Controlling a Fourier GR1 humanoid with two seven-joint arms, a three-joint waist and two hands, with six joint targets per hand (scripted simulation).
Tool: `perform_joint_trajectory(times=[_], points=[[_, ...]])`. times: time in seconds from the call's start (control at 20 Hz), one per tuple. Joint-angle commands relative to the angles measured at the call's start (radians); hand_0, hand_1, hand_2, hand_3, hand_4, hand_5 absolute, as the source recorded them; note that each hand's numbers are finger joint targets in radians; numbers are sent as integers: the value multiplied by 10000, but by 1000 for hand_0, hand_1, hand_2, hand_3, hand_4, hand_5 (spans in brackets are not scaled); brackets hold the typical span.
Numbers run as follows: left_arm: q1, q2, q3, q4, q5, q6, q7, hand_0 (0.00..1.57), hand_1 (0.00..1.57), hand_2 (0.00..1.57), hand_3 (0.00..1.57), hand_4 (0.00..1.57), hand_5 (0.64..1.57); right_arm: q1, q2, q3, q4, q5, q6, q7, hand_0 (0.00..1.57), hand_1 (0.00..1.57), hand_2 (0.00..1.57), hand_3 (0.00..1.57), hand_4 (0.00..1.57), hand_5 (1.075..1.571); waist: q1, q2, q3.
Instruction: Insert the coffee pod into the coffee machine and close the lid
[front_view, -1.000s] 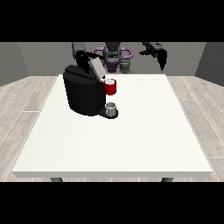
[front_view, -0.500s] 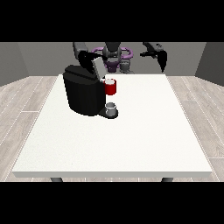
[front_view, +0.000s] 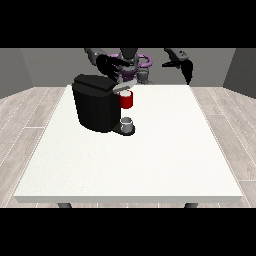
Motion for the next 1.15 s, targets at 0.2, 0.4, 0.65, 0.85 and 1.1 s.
perform_joint_trajectory(times=[0.2, 0.4, 0.65, 0.85, 1.1], points=[[-175, -28, -302, -266, 108, -29, 393, 0, 0, 0, 0, 154, 1571, -895, 175, 204, 543, 713, -353, 144, 0, 0, 0, 0, 141, 1571, 398, 41, 7], [59, -100, -504, -308, 51, -227, -499, 0, 0, 0, 0, 121, 1571, -870, 413, 64, 684, 809, -715, -183, 0, 0, 0, 0, 73, 1571, 426, 155, 7], [204, -652, -641, -315, -216, 614, -470, 0, 0, 0, 0, 165, 1571, -397, 916, 430, 81, 382, 114, -355, 0, 0, 0, 0, 132, 1571, -118, -556, 8], [926, -711, -746, -82, -327, 497, -813, 0, 0, 0, 0, 192, 1571, 1959, 1111, 1615, -715, -572, 196, -1733, 0, 0, 0, 0, 275, 1571, -500, -1404, 12], [1449, -353, -214, 256, 11, 346, -1104, 0, 0, 0, 0, 192, 1571, 3655, 1121, 1675, -1351, -1264, 184, -1561, 0, 0, 0, 0, 157, 1571, -1332, -1838, 9]])
